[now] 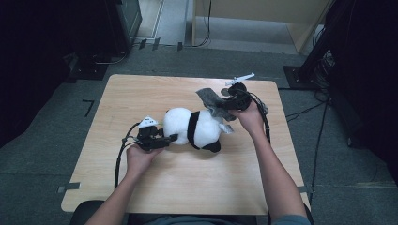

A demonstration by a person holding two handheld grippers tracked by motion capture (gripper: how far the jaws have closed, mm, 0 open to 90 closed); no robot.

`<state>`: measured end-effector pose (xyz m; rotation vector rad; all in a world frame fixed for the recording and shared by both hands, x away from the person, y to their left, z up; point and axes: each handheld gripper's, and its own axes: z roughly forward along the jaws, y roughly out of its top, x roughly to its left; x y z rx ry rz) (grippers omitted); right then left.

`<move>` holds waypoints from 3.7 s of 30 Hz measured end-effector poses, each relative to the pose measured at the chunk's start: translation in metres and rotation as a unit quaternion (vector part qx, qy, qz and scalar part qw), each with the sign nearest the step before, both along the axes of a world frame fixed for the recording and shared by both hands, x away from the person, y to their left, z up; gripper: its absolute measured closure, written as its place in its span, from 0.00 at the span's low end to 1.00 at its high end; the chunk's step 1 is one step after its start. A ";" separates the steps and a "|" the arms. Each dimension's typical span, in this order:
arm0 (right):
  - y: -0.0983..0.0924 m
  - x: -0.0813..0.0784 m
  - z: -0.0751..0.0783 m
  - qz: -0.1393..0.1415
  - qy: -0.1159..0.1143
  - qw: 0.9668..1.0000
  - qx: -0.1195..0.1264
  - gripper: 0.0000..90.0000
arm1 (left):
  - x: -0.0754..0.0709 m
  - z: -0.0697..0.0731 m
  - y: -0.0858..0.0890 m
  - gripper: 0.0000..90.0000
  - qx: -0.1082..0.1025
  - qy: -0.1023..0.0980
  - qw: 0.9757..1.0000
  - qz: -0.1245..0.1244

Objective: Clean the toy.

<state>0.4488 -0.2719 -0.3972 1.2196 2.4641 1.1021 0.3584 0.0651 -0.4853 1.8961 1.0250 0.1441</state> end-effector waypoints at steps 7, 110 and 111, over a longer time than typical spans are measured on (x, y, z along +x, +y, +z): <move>0.002 -0.005 0.010 -0.003 -0.018 1.000 0.013 0.85 | 0.000 0.000 0.000 0.45 -0.002 0.001 1.000 -0.002; 0.135 -0.021 0.013 0.074 -0.050 0.996 0.008 0.85 | -0.004 0.003 -0.002 0.42 0.001 -0.006 1.000 0.003; 0.136 -0.021 0.011 0.075 -0.047 0.996 0.008 0.85 | -0.004 0.003 -0.002 0.42 0.001 -0.006 1.000 0.003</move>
